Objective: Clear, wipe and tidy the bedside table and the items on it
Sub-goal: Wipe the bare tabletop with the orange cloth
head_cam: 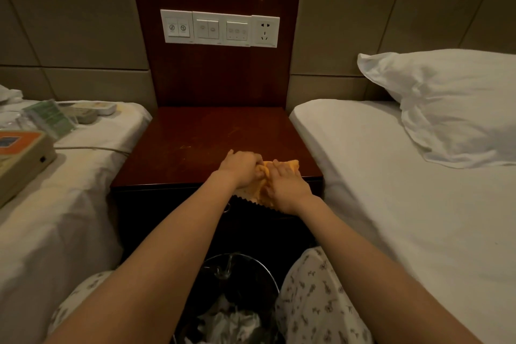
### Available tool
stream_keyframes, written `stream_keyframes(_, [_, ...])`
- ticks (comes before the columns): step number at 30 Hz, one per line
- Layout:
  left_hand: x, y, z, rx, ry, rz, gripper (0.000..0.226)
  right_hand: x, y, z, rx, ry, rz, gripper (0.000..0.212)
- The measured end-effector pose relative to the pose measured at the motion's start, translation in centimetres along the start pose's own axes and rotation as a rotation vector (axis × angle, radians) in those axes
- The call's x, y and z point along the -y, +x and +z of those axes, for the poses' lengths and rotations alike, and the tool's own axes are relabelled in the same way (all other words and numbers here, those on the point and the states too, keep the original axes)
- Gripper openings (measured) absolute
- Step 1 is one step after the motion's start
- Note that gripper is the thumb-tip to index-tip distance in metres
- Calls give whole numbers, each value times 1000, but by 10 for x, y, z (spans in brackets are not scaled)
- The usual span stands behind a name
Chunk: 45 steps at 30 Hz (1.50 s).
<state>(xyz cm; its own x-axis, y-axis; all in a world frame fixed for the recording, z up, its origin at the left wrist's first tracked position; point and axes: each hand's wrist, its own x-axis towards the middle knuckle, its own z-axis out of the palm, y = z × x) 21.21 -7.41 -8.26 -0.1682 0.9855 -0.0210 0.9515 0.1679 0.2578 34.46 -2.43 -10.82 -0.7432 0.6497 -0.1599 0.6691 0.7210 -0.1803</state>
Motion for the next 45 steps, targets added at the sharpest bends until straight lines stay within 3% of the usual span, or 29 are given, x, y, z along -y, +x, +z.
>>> stream_keyframes(4, [1, -9, 1, -34, 31, 10, 22, 15, -10, 4, -102, -52, 3, 57])
stream_keyframes(8, [-1, -24, 0, -40, 264, 58, 22, 30, -23, 7, -190, -131, 3, 52])
stream_keyframes(11, [3, -38, -10, 80, 304, 100, 17, 38, -30, 7, -198, -250, -57, 47])
stream_keyframes(14, [9, -45, -31, 134, 308, 113, 19, 44, -30, -4, -199, -282, -144, 29])
stream_keyframes(16, [13, -43, -46, 43, 261, 103, 19, 44, -25, -18, -314, -197, -144, 20])
stream_keyframes(19, [15, -29, -63, -135, 249, 88, 21, 40, -6, -38, -496, -133, -145, 28])
stream_keyframes(24, [19, 9, -78, -283, 308, 50, 24, 28, 38, -67, -521, -49, -144, 44])
stream_keyframes(27, [30, 36, -86, -307, 335, 39, 24, 19, 71, -79, -546, -3, -152, 38])
stream_keyframes(37, [84, 134, -90, -214, 376, -97, 32, 4, 192, -88, -414, -18, -142, 30])
stream_keyframes(41, [109, 163, -70, -204, 327, -193, 38, 3, 232, -67, -281, 92, -92, 38])
stream_keyframes(45, [126, 183, -46, -99, 236, -209, 40, -4, 254, -49, -214, 56, -68, 42])
